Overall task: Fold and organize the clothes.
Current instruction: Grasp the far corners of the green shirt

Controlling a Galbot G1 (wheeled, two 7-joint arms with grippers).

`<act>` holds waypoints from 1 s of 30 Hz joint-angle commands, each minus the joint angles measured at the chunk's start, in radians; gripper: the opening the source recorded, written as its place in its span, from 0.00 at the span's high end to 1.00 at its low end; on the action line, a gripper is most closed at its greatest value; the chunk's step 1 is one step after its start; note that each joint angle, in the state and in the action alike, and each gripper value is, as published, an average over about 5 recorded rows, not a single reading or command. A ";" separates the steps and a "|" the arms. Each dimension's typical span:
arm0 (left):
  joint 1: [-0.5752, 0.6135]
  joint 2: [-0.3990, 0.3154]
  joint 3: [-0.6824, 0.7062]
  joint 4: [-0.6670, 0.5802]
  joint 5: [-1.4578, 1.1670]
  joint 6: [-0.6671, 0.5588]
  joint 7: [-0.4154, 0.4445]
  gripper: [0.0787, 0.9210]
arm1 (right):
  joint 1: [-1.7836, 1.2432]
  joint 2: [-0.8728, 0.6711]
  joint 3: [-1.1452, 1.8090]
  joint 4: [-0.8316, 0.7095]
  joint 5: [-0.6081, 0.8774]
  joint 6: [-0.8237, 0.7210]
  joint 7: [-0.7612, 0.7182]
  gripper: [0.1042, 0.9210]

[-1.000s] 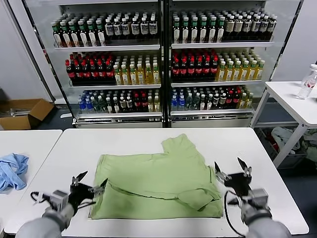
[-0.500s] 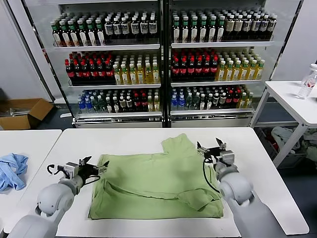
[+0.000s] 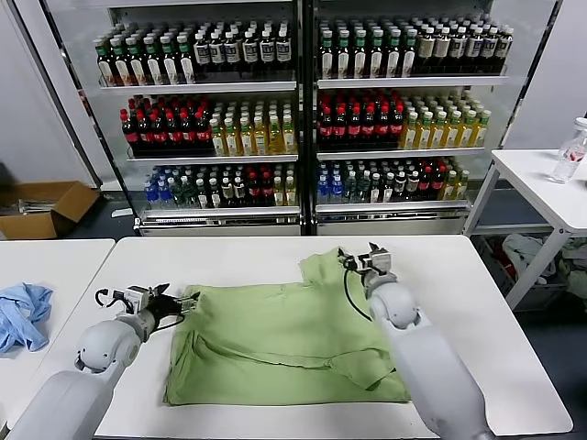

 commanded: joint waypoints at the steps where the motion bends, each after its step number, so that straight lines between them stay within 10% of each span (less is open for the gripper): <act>1: -0.068 -0.010 0.037 0.084 0.006 -0.011 0.037 0.12 | 0.081 0.085 -0.013 -0.196 -0.014 0.020 -0.006 0.12; 13: -0.054 0.003 0.030 0.079 -0.007 -0.015 0.063 0.14 | 0.100 0.134 0.009 -0.263 -0.029 0.041 -0.002 0.12; 30: -0.023 0.017 0.008 0.075 0.000 -0.037 0.216 0.73 | 0.084 0.122 0.019 -0.257 -0.021 0.056 -0.019 0.67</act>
